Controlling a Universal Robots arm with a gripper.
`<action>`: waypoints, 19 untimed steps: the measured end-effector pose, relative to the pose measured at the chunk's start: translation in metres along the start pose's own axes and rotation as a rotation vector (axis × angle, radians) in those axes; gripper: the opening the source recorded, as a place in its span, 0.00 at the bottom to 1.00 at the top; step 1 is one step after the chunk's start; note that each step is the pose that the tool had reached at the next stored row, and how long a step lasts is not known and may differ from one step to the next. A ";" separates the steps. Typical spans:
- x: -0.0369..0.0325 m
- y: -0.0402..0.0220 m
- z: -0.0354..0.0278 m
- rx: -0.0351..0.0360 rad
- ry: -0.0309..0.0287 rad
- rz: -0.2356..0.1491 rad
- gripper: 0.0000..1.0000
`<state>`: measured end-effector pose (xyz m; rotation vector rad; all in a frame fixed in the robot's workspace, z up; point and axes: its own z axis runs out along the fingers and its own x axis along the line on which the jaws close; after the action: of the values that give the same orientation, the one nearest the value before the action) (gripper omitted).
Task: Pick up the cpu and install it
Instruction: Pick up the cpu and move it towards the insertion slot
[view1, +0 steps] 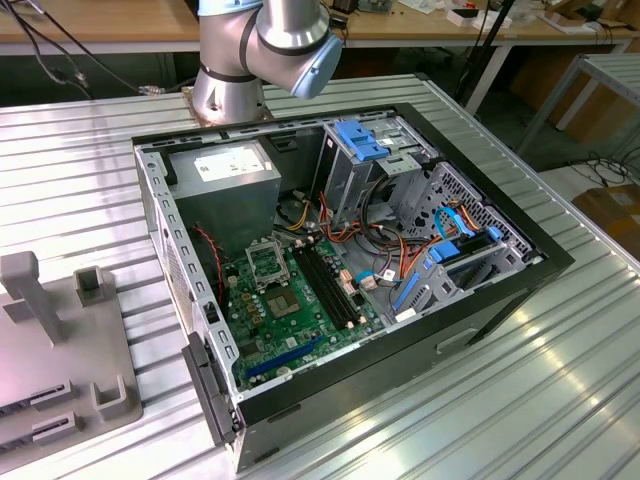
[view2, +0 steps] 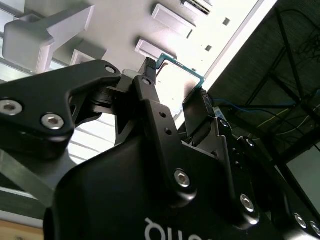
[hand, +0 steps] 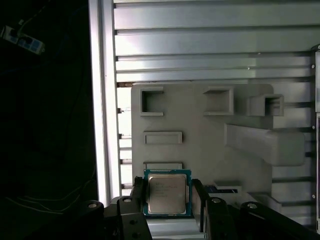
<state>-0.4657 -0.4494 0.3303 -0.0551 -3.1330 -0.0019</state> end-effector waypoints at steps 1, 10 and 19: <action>0.0000 0.0000 -0.0007 -0.0001 -0.0001 0.000 0.47; 0.0001 0.0000 -0.0077 -0.0001 -0.0001 0.000 0.47; 0.0001 0.0000 -0.0151 -0.0001 -0.0002 0.000 0.47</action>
<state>-0.4657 -0.4494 0.3454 -0.0551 -3.1332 -0.0021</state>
